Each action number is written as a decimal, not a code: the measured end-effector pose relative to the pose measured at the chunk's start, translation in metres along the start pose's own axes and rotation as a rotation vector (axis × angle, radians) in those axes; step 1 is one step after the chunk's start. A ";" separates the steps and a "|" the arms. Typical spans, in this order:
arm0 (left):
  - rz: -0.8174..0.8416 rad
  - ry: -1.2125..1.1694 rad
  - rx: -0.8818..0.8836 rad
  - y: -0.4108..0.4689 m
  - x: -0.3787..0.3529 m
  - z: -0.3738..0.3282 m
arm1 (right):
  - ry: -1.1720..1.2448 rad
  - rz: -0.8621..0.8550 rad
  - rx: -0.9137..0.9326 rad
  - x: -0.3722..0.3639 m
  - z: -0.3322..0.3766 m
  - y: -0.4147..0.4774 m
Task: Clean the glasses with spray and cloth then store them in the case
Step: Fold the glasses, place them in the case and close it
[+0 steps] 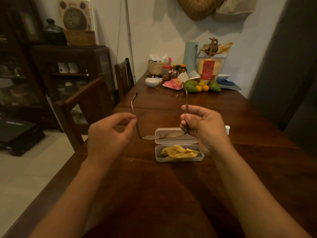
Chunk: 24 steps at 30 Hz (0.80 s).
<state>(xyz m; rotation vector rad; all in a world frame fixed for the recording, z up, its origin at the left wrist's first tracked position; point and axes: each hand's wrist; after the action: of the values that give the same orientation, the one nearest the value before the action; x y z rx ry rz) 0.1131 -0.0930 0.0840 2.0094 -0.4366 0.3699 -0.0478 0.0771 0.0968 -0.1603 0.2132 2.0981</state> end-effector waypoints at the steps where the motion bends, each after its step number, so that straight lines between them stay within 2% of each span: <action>1: -0.038 -0.005 0.097 0.001 0.001 0.000 | 0.005 -0.010 0.015 0.000 0.001 0.000; 2: -0.023 -0.015 0.222 0.002 -0.002 0.004 | 0.009 -0.018 0.031 0.000 0.001 -0.001; 4: 0.119 -0.082 0.499 0.005 -0.013 0.013 | 0.018 -0.022 0.060 -0.001 0.003 -0.002; 6: 0.279 -0.184 0.644 0.005 -0.027 0.022 | 0.035 -0.013 0.076 -0.002 0.003 -0.003; 8: 0.331 -0.285 0.658 0.000 -0.040 0.021 | 0.044 0.015 0.088 -0.002 0.003 -0.004; 13: 0.135 -0.635 0.670 -0.006 -0.046 0.008 | -0.016 0.030 0.171 -0.001 0.004 -0.005; 19: 0.062 -0.645 0.628 -0.008 -0.046 0.007 | -0.509 0.053 0.328 0.005 0.002 -0.001; 24: 0.072 -0.646 0.608 -0.012 -0.047 0.007 | -0.843 0.135 0.316 0.002 -0.008 -0.001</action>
<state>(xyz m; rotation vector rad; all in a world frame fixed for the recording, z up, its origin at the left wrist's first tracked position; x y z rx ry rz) 0.0770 -0.0868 0.0508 2.7052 -0.8750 -0.1474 -0.0476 0.0778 0.0880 0.9310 0.0376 2.0492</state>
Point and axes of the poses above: each hand's wrist, its own y-axis towards the middle knuckle, its own x-axis out of the back of the hand, z = x × y, and after that the axes turned 3 degrees about -z, right-handed
